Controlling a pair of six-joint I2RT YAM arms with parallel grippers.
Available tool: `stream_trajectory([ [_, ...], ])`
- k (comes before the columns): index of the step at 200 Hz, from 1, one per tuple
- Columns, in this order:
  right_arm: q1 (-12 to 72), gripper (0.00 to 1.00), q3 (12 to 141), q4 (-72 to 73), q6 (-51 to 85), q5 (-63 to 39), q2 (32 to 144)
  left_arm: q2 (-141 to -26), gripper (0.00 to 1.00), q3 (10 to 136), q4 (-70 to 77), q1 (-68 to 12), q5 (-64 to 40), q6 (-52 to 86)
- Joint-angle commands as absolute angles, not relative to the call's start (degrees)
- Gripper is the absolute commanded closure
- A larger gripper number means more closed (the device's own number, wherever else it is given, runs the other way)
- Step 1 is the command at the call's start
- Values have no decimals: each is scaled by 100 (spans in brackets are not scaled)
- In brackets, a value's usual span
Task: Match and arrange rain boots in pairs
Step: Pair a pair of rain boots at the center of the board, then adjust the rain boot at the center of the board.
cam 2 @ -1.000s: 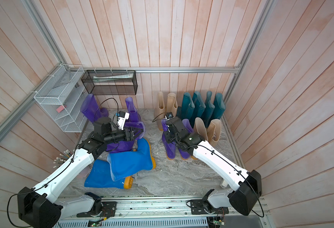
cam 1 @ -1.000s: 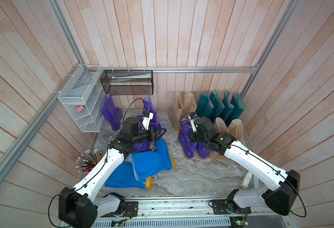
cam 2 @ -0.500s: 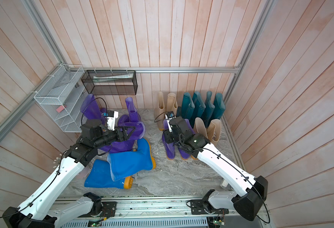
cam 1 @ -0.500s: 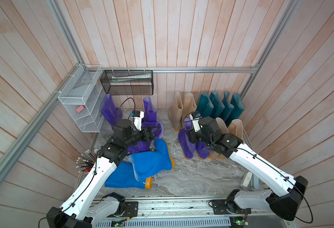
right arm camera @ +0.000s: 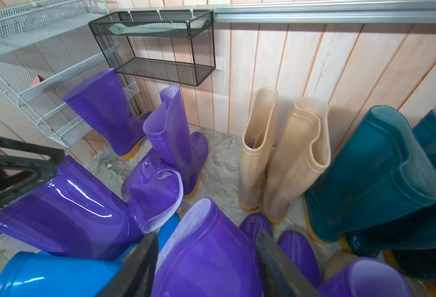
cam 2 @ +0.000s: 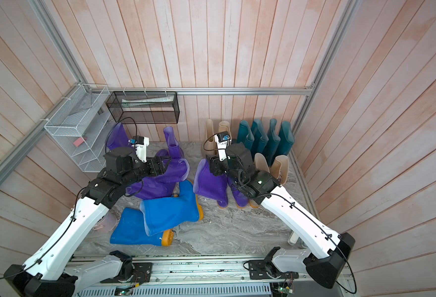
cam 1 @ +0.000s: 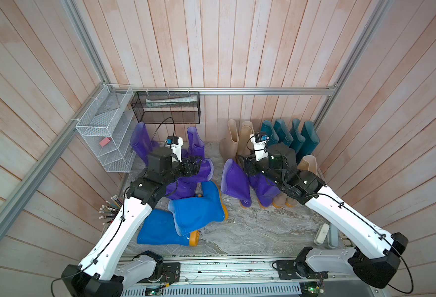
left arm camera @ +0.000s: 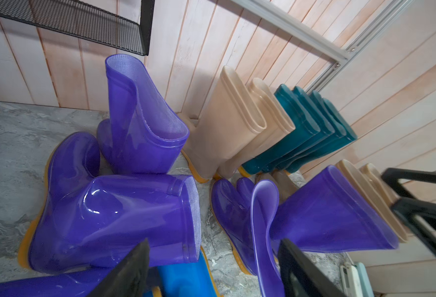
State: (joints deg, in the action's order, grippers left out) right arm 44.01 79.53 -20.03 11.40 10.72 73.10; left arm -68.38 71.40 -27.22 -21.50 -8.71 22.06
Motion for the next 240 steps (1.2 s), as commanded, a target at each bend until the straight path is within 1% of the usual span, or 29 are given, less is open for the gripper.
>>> stream_trajectory([
  [1, 4447, 38, 7825, -1542, 1212, 845, 7340, -7455, 18, 7431, -2551, -2074, -790, 2117],
  [37, 4447, 36, 7547, -1525, 1257, 801, 7122, -8401, 16, 8191, -2581, -1882, -810, 2102],
  [70, 4450, 36, 7207, -1512, 1331, 778, 6983, -8592, 17, 8289, -2610, -1801, -759, 2100],
  [112, 4543, 34, 7093, -1501, 1436, 770, 7254, -8307, 17, 7965, -2804, -1856, -800, 2013],
  [144, 4910, 33, 7031, -1357, 1474, 995, 7478, -7773, 17, 7601, -3361, -2043, -89, 1737],
  [167, 5132, 32, 7013, -1216, 1538, 948, 7791, -7359, 17, 7372, -3669, -2141, 148, 1677],
  [193, 5247, 32, 7036, -1039, 1635, 911, 8048, -6973, 13, 7158, -3842, -2026, 865, 1691],
  [202, 5254, 32, 7018, -965, 1635, 989, 8068, -6915, 12, 7150, -3651, -1792, 717, 1694],
  [216, 5247, 32, 7005, -906, 1603, 1235, 8061, -7055, 12, 7257, -3283, -1503, -10, 1758],
  [240, 5149, 30, 6981, -981, 1560, 1523, 7986, -8011, 9, 8003, -3110, -1493, -651, 1672],
])
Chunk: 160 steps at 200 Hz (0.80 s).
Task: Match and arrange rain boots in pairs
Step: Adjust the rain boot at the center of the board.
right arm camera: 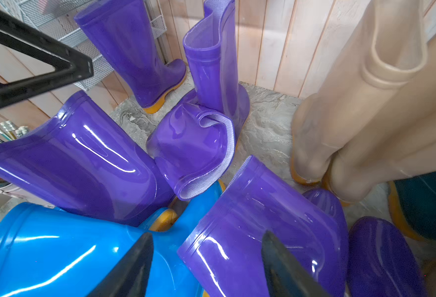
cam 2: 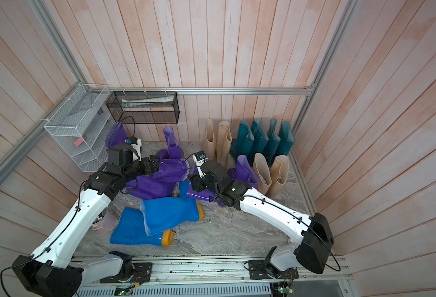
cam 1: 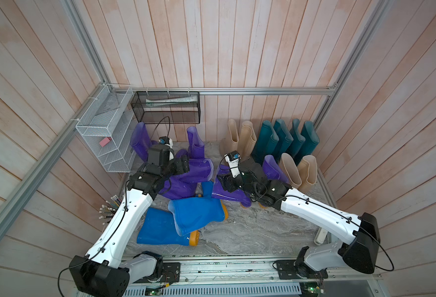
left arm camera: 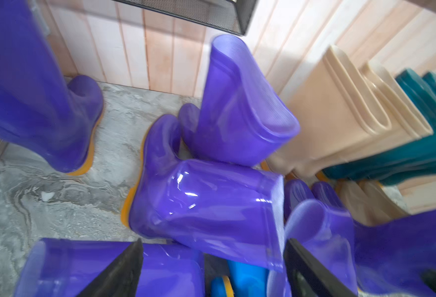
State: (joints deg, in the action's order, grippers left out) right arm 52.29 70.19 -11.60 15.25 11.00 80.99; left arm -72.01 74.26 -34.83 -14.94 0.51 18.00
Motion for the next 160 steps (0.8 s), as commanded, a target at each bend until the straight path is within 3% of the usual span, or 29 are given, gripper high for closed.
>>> stream_trajectory([
  [1, 5145, 30, 6971, -983, 1562, 1526, 7979, -8057, 8, 8040, -3102, -1494, -655, 1671],
  [30, 4913, 28, 6673, -972, 1674, 1514, 7686, -9281, 0, 9047, -2756, -1472, -1166, 1585],
  [59, 4702, 28, 6343, -948, 1738, 1511, 7420, -10715, 0, 10582, -3311, -1472, -984, 1404],
  [81, 4552, 28, 6111, -873, 1760, 1420, 7240, -11123, 3, 10727, -3139, -1456, -662, 1425],
  [112, 4380, 28, 5889, -767, 1698, 1301, 7108, -11349, 40, 10714, -2848, -1456, -967, 1278],
  [131, 4320, 28, 5892, -743, 1609, 1312, 7093, -11421, 82, 10713, -2694, -1475, -1184, 1065],
  [145, 4292, 28, 5889, -708, 1577, 1279, 7062, -11419, 94, 10714, -2601, -1518, -1342, 811],
  [160, 4263, 28, 5880, -655, 1557, 1218, 7040, -11409, 100, 10707, -2456, -1571, -1613, 581],
])
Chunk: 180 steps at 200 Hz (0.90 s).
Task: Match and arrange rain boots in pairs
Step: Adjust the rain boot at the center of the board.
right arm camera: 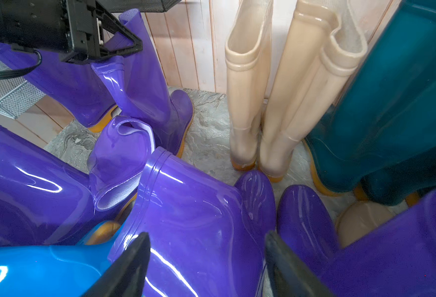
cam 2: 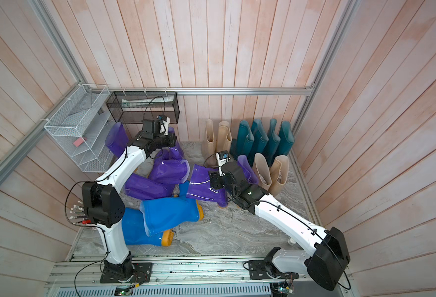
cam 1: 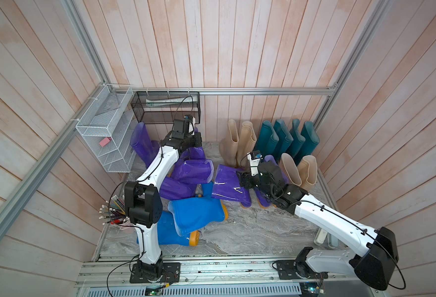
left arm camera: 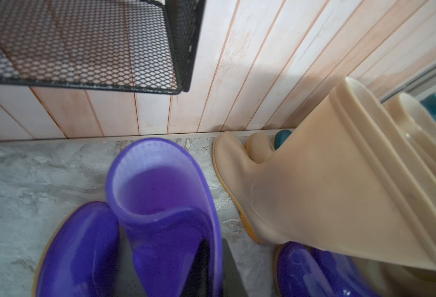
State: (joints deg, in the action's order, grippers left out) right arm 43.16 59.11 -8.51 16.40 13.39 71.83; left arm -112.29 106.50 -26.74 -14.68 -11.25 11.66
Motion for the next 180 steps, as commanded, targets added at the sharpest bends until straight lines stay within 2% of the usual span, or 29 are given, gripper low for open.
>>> stream_trajectory([
  [1, 4263, 28, 5880, -653, 1552, 1215, 7040, -11409, 100, 10706, -2445, -1576, -1619, 568],
  [53, 4158, 28, 5833, -641, 1513, 1160, 7026, -11366, 100, 10653, -1868, -1785, -2186, -399],
  [96, 4096, 28, 5733, -665, 1524, 1120, 6936, -11483, 100, 10673, -1366, -1751, -1525, -68],
  [122, 4069, 28, 5753, -727, 1512, 1101, 6931, -11642, 100, 10689, -1130, -1698, -1855, 353],
  [130, 4062, 28, 5752, -740, 1506, 1104, 6922, -11676, 89, 10689, -1117, -1713, -1967, 387],
  [140, 4061, 28, 5769, -768, 1520, 1075, 6912, -11681, 65, 10688, -1131, -1725, -2008, 395],
  [152, 4061, 28, 5783, -800, 1536, 1038, 6904, -11637, 48, 10689, -1226, -1730, -2023, 391],
  [171, 4068, 28, 5853, -873, 1562, 978, 6893, -11374, 2, 10681, -1471, -1729, -1788, 365],
  [180, 4068, 28, 5885, -904, 1573, 946, 6884, -11178, 0, 10675, -1610, -1731, -1585, 328],
])
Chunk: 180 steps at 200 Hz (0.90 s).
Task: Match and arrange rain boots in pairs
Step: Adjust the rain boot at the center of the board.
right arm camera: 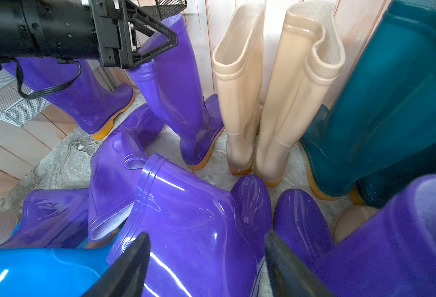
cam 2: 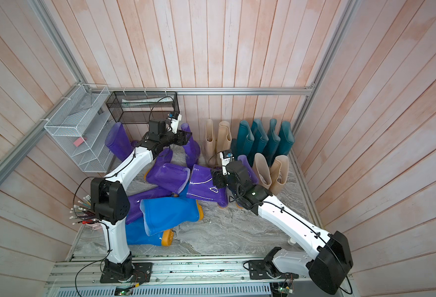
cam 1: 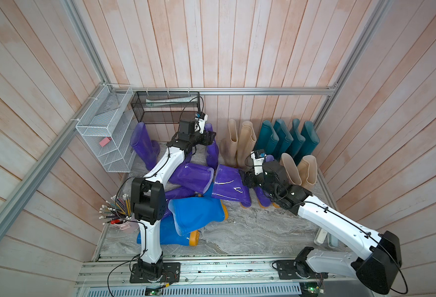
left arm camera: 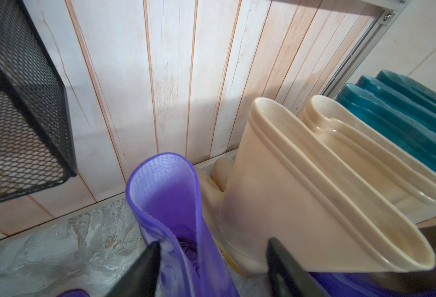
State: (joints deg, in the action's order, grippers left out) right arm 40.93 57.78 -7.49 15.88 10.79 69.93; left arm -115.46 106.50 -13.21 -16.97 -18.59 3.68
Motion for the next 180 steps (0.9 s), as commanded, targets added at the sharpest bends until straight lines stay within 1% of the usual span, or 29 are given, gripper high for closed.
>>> stream_trajectory([
  [1, 4064, 28, 5891, -905, 1573, 943, 6888, -11153, 0, 10677, -1631, -1731, -1557, 327],
  [29, 4069, 28, 5993, -958, 1597, 895, 6789, -10392, 0, 10515, -2411, -1781, -595, 335],
  [60, 4082, 28, 6092, -1006, 1609, 838, 6643, -9402, 0, 9537, -3134, -2206, 627, 30],
  [89, 4085, 28, 6228, -1095, 1527, 869, 6692, -8636, 0, 8653, -3384, -2398, 859, 189],
  [111, 4080, 28, 6293, -1153, 1503, 903, 6681, -8129, 0, 8063, -3514, -2560, 267, 402],
  [119, 4078, 28, 6277, -1138, 1500, 950, 6644, -8115, 0, 7907, -3589, -2755, 306, 404],
  [132, 4083, 27, 6248, -1106, 1502, 995, 6601, -8297, 0, 7750, -3796, -3065, 648, 404],
  [173, 4078, 27, 6190, -1196, 1598, 942, 6538, -8817, 0, 7300, -4066, -3579, 948, 404],
  [180, 4081, 27, 6167, -1214, 1607, 955, 6509, -8833, 0, 7221, -4060, -3658, 956, 607],
])
